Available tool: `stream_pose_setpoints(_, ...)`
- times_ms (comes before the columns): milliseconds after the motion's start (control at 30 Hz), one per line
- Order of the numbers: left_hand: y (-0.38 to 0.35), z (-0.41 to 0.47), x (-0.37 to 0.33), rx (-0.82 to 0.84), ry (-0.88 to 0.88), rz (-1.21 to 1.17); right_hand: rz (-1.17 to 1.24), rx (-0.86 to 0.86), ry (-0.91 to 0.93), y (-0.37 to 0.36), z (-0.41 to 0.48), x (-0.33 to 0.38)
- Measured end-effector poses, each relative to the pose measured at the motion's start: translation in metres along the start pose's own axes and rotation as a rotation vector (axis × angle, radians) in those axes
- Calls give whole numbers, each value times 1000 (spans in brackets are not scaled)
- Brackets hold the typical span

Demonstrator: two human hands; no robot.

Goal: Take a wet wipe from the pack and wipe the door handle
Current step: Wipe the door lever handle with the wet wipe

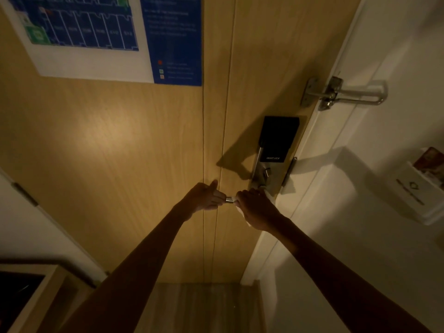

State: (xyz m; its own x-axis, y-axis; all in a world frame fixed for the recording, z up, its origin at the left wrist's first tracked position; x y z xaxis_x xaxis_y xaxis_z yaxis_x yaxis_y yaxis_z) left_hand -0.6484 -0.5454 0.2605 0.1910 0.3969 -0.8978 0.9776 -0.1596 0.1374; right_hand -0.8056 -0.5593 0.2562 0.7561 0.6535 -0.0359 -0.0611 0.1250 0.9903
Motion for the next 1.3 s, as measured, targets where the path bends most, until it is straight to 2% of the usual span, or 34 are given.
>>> stream_pose_setpoints(100, 0, 1, 1, -2, 14, -19, -30, 8, -1, 1, 2, 5)
stream_pose_setpoints(233, 2, 3, 3, -4, 6, -12, 53, 20, 52, -1, 15, 23)
stream_pose_setpoints(433, -3, 1, 1, 30, 26, -56, -19, 11, 37, -4, 7, 0)
stream_pose_setpoints(667, 0, 4, -2, -11, -3, -24, 80, 19, 56, -5, 11, 7)
stream_pose_setpoints(733, 0, 5, -2, -11, -1, -19, -2, -14, 52, 0, -1, -4)
stream_pose_setpoints(933, 0, 6, -2, -31, 10, 5, -289, -257, 48, 20, -29, -24)
stream_pose_setpoints(1133, -1, 9, -6, -38, 61, -50, -148, -218, -99, -3, -12, 0)
stream_pose_setpoints(1300, -5, 4, -10, -39, 114, -80, -137, -249, -88, -7, -1, 13)
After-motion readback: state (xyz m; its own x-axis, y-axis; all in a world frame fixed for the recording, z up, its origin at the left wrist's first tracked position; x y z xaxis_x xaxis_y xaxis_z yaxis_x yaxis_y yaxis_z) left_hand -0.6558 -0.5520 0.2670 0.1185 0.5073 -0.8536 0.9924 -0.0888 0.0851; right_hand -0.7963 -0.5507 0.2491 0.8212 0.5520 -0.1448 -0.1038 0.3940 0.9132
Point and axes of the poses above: each hand's wrist, its own z-axis towards the middle knuckle, its own y-axis out of the back of the hand, x = y × z, the point moved 6 cm from there along z, towards the middle knuckle, and after that the axes turned 3 degrees about x, right-handed, at the moved point
